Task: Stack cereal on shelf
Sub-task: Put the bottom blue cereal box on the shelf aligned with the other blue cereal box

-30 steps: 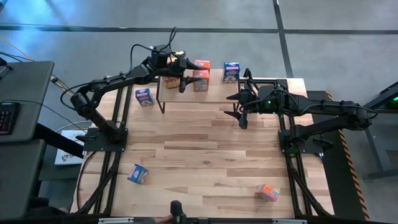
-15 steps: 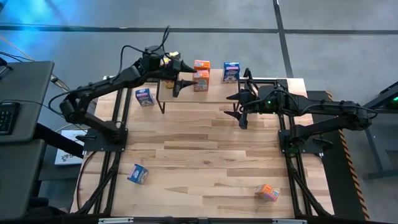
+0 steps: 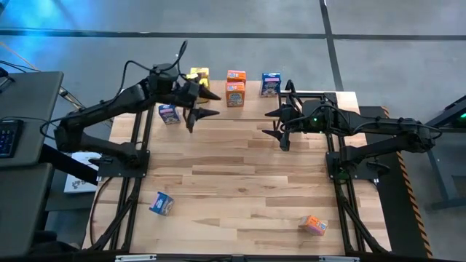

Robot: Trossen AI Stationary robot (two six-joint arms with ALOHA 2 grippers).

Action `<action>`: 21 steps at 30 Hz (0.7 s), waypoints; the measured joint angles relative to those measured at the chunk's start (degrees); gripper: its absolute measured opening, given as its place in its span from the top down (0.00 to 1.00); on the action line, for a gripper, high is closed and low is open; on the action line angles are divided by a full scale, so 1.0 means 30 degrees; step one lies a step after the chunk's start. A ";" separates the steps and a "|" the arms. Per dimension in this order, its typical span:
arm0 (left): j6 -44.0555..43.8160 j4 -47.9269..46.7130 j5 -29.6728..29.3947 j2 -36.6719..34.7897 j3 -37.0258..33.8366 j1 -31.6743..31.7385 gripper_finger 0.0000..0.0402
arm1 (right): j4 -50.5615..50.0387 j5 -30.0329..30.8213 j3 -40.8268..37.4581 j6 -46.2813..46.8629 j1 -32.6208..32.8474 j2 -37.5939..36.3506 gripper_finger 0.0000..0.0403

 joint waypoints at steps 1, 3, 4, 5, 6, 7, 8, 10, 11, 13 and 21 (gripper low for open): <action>-0.0127 -0.0302 -0.0530 -0.0243 0.0000 -0.0288 0.42 | 0.0000 -0.0004 0.0000 0.0000 -0.0001 0.0000 0.30; -0.0478 -0.1076 -0.1507 -0.0702 0.0000 -0.0796 0.42 | 0.0000 0.0000 0.0000 0.0000 -0.0005 0.0000 0.30; -0.0612 -0.1374 -0.2006 -0.0926 0.0003 -0.1069 0.42 | 0.0000 -0.0001 0.0000 0.0000 -0.0003 0.0000 0.30; -0.0770 -0.1762 -0.2489 -0.1159 0.0000 -0.1355 0.42 | 0.0000 -0.0001 0.0000 0.0000 -0.0003 0.0000 0.30; -0.0983 -0.2105 -0.2978 -0.1354 0.0007 -0.1632 0.42 | 0.0000 -0.0004 0.0000 0.0000 -0.0005 0.0000 0.30; -0.1170 -0.2439 -0.3462 -0.1553 0.0000 -0.1895 0.42 | 0.0000 0.0000 0.0000 0.0000 -0.0005 0.0000 0.30; -0.1403 -0.2834 -0.3957 -0.1733 0.0000 -0.2127 0.42 | 0.0000 0.0000 0.0000 0.0000 0.0000 0.0000 0.30; -0.1824 -0.3486 -0.4846 -0.2085 0.0001 -0.2615 0.42 | 0.0001 -0.0001 0.0000 0.0000 -0.0004 0.0000 0.30; -0.2055 -0.3806 -0.5238 -0.2254 0.0000 -0.2839 0.42 | 0.0020 0.0000 0.0000 0.0000 -0.0001 0.0000 0.30; -0.2476 -0.4628 -0.6032 -0.2560 0.0003 -0.3242 0.42 | 0.0110 -0.0003 0.0000 0.0000 -0.0004 0.0000 0.30; -0.6253 -0.7269 -0.8930 -0.2944 0.0002 -0.4700 0.42 | 0.0124 -0.0293 0.0000 0.0000 -0.0005 0.0000 0.30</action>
